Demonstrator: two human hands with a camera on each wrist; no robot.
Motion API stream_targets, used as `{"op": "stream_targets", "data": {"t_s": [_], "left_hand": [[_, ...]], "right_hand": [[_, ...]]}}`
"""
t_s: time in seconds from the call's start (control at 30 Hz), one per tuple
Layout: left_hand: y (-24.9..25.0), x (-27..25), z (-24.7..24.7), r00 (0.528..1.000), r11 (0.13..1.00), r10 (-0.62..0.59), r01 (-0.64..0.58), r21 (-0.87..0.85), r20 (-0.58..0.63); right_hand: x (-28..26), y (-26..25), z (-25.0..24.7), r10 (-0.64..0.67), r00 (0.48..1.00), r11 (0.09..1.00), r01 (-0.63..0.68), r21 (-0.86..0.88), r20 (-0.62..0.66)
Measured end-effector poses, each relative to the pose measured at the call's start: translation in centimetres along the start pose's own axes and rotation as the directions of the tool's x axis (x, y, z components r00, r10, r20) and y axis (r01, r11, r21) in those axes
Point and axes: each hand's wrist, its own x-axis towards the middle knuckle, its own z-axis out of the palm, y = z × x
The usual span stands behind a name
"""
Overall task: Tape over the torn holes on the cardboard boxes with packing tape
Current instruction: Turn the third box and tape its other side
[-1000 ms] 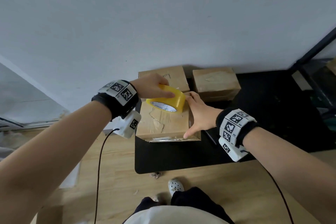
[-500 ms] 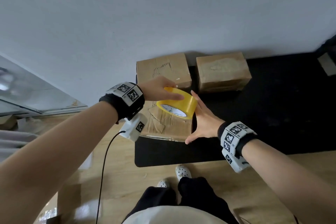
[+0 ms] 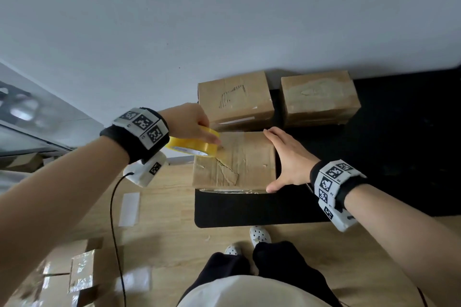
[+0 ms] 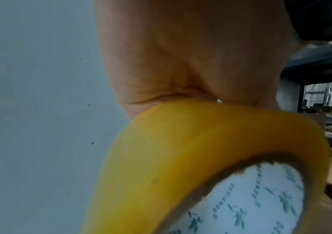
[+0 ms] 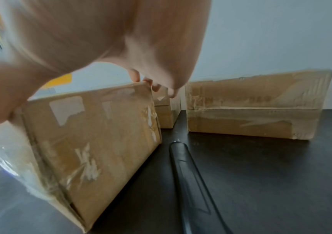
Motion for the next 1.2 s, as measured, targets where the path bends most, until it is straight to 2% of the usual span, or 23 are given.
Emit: {"op": "stream_targets", "data": {"t_s": [0.1, 0.33, 0.53, 0.77, 1.03, 1.13, 1.2], "left_hand": [[-0.4, 0.0, 0.6, 0.999, 0.998, -0.034, 0.032, 0.056, 0.024], [0.4, -0.8, 0.9, 0.997, 0.994, 0.074, -0.076, 0.081, 0.029], [0.8, -1.0, 0.9, 0.994, 0.987, 0.112, -0.113, 0.116, 0.015], [1.4, -1.0, 1.0, 0.986, 0.976, 0.161, -0.165, 0.142, 0.036], [2.0, -0.8, 1.0, 0.980, 0.976, 0.181, -0.189, 0.106, 0.083], [2.2, -0.8, 1.2, 0.979, 0.973, 0.184, -0.194, 0.125, 0.088], [2.3, -0.8, 1.2, 0.979, 0.973, 0.179, -0.190, 0.131, 0.093]], "right_hand": [[0.3, 0.0, -0.2, -0.004, 1.000, 1.000, 0.004, -0.027, 0.012], [-0.2, 0.6, 0.3, 0.065, 0.997, 0.995, -0.067, 0.078, 0.030], [-2.4, 4.0, 0.5, 0.265, 0.959, 0.961, -0.271, 0.054, 0.098], [-2.3, 5.3, 3.9, 0.486, 0.874, 0.871, -0.486, -0.071, -0.017], [-1.4, 5.4, 4.8, 0.513, 0.856, 0.844, -0.517, -0.144, -0.071], [-1.9, 5.5, 3.8, 0.517, 0.855, 0.853, -0.518, -0.070, -0.035], [-2.8, 5.3, 2.7, 0.498, 0.867, 0.867, -0.496, 0.057, -0.021]]}}
